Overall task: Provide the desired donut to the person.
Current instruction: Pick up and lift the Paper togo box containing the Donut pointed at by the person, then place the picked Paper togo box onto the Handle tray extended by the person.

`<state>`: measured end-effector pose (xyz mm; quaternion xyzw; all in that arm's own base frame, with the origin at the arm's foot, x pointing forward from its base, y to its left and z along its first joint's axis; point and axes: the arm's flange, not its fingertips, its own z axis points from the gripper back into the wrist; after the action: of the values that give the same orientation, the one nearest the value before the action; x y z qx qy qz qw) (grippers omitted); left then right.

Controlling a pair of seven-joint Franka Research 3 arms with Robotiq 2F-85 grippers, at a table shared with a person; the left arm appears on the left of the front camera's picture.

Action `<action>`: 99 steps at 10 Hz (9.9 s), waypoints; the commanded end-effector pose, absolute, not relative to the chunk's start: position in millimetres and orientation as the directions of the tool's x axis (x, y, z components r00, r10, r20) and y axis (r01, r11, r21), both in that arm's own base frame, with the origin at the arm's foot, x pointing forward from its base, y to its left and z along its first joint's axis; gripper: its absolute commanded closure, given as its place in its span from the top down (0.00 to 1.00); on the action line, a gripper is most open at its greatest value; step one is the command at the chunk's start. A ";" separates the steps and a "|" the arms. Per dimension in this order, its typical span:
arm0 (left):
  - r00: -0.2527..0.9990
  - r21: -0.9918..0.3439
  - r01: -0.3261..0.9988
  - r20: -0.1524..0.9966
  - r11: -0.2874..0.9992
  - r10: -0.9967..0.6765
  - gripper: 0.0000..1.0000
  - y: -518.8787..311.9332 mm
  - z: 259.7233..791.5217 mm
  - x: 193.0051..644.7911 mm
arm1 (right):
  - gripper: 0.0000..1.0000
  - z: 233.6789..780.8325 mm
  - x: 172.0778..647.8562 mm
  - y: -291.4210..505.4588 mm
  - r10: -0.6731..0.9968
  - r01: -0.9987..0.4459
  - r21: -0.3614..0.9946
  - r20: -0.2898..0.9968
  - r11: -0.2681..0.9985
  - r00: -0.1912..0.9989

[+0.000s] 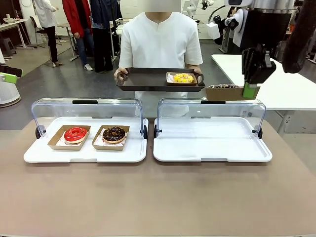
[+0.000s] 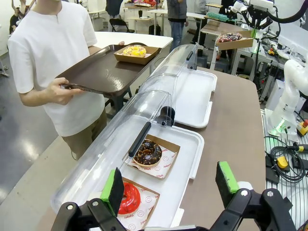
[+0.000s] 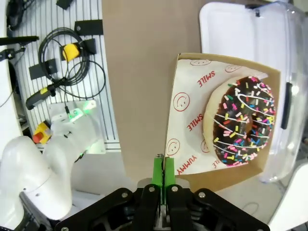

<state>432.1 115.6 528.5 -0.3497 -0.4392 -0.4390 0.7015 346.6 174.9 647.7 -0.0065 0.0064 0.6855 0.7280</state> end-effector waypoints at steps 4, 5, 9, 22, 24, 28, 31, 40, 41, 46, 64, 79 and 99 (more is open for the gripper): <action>0.224 -0.103 0.923 0.927 0.370 -0.300 1.00 115.6 529.6 430.8 | 0.00 645.9 336.3 170.6 0.997 -0.997 -0.006 -0.023 0.074 0.074; 0.224 -0.103 0.923 0.927 0.370 -0.300 1.00 115.6 529.6 430.8 | 0.00 645.9 336.3 170.6 0.997 -0.997 -0.006 -0.023 0.074 0.074; 0.224 -0.103 0.923 0.927 0.370 -0.300 1.00 115.6 529.6 430.8 | 0.00 645.9 336.3 170.6 0.997 -0.997 -0.006 -0.023 0.074 0.074; 0.224 -0.103 0.923 0.927 0.370 -0.300 1.00 115.6 529.6 430.8 | 0.02 676.2 327.1 191.6 0.999 -0.999 -0.049 -0.039 0.018 0.020; 0.224 -0.103 0.923 0.927 0.370 -0.300 1.00 115.6 529.6 430.8 | 0.02 735.1 334.5 226.3 0.997 -0.994 -0.100 -0.049 0.054 0.060; 0.224 -0.103 0.923 0.927 0.370 -0.300 1.00 115.6 529.6 430.8 | 0.02 791.2 390.2 314.3 0.998 -0.993 -0.109 0.052 0.045 0.040; 0.224 -0.103 0.923 0.927 0.370 -0.300 1.00 115.6 529.6 430.8 | 0.02 765.3 438.4 389.2 0.998 -0.986 -0.159 0.059 0.039 0.030; 0.224 -0.103 0.923 0.927 0.370 -0.300 1.00 115.6 529.6 430.8 | 0.02 625.5 496.1 409.0 0.997 -0.982 -0.189 0.064 -0.022 -0.035; 0.224 -0.103 0.923 0.927 0.370 -0.300 1.00 115.6 529.6 430.8 | 0.02 616.0 497.8 406.3 0.996 -0.982 -0.179 0.054 -0.055 -0.066; 0.224 -0.103 0.923 0.927 0.370 -0.300 1.00 115.6 529.6 430.8 | 0.02 607.8 505.3 412.3 0.997 -0.984 -0.164 0.014 -0.071 -0.074; 0.224 -0.103 0.923 0.927 0.370 -0.300 1.00 115.6 529.6 430.8 | 0.96 592.2 516.5 406.5 0.996 -0.983 -0.168 0.053 -0.069 -0.079; 0.224 -0.103 0.923 0.927 0.370 -0.300 1.00 115.6 529.6 430.8 | 1.00 611.0 394.4 163.2 1.000 -0.981 -0.192 0.011 0.018 0.017; 0.224 -0.103 0.923 0.927 0.370 -0.300 1.00 115.6 529.6 430.8 | 1.00 615.5 412.7 123.4 0.995 -0.974 -0.202 0.037 0.102 0.097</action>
<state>432.1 115.8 528.6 -0.3496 -0.4394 -0.4388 0.7016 412.7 123.4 615.6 -0.0629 -0.0817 0.6670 0.7379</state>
